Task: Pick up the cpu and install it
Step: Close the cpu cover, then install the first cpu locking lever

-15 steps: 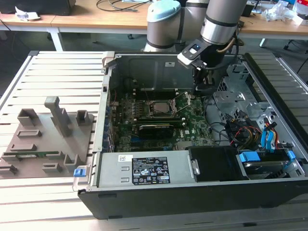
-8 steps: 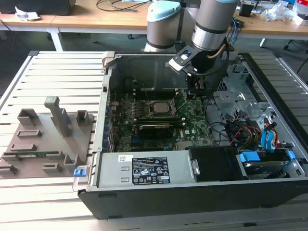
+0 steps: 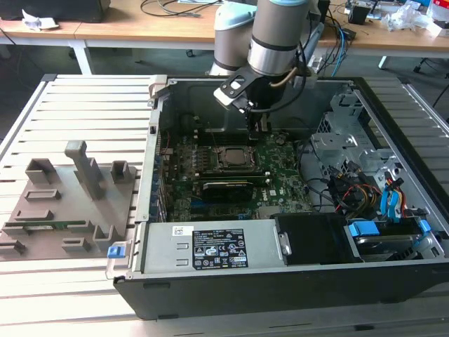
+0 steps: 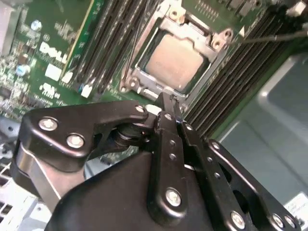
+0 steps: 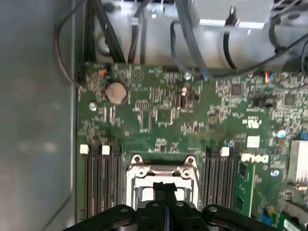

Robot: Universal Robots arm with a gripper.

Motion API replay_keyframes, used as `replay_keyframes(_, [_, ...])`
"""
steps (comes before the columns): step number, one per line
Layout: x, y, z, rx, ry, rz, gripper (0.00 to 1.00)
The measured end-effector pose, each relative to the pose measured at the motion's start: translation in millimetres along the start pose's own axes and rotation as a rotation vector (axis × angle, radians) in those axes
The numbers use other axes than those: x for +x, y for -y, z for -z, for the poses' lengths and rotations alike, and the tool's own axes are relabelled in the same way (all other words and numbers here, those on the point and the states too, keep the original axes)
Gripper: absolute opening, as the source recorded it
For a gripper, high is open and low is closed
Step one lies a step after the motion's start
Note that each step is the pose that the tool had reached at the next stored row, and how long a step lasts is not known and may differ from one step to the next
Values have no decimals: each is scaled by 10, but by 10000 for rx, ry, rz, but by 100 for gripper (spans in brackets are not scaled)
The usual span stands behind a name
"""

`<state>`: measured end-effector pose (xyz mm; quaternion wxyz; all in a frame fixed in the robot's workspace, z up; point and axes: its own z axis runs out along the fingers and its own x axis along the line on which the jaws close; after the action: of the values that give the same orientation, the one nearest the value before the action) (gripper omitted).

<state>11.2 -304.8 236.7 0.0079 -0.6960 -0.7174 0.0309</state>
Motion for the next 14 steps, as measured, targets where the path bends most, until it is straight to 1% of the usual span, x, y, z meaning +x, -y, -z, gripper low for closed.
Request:
replay_keyframes(1, [2,32,-31,0,1,8,11])
replay_keyframes(2, [5,80,-79,-2,-9,18,11])
replay_keyframes(4, [-1,95,-80,-15,-430,41,11])
replay_keyframes(5, [-24,119,-82,-22,-494,47,11])
replay_keyframes(6, [-55,148,-85,-31,-493,54,11])
replay_keyframes(10, [-129,178,-89,-35,-493,73,11])
replay_keyframes(13, [-131,178,-89,-34,-493,72,11])
replay_keyframes(14, [-132,179,-89,-34,-484,200,11])
